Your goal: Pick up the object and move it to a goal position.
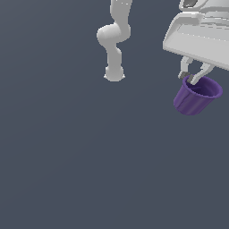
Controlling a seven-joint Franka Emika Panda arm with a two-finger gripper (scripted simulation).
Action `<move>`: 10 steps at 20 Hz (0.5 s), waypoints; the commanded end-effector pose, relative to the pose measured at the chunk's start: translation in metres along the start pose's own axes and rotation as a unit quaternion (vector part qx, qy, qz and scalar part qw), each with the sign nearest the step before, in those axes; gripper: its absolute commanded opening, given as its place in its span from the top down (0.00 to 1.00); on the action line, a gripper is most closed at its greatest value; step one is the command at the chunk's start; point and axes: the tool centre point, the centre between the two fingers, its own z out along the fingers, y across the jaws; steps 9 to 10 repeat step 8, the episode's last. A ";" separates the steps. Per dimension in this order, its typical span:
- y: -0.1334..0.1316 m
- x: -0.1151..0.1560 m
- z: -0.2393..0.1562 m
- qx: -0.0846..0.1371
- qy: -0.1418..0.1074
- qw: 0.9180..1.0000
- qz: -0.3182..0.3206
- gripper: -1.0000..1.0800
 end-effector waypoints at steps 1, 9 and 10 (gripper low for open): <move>-0.003 0.001 -0.006 0.001 0.000 1.000 0.000 1.00; -0.007 0.002 -0.011 0.001 0.001 1.000 0.000 1.00; -0.007 0.002 -0.011 0.001 0.001 1.000 0.000 1.00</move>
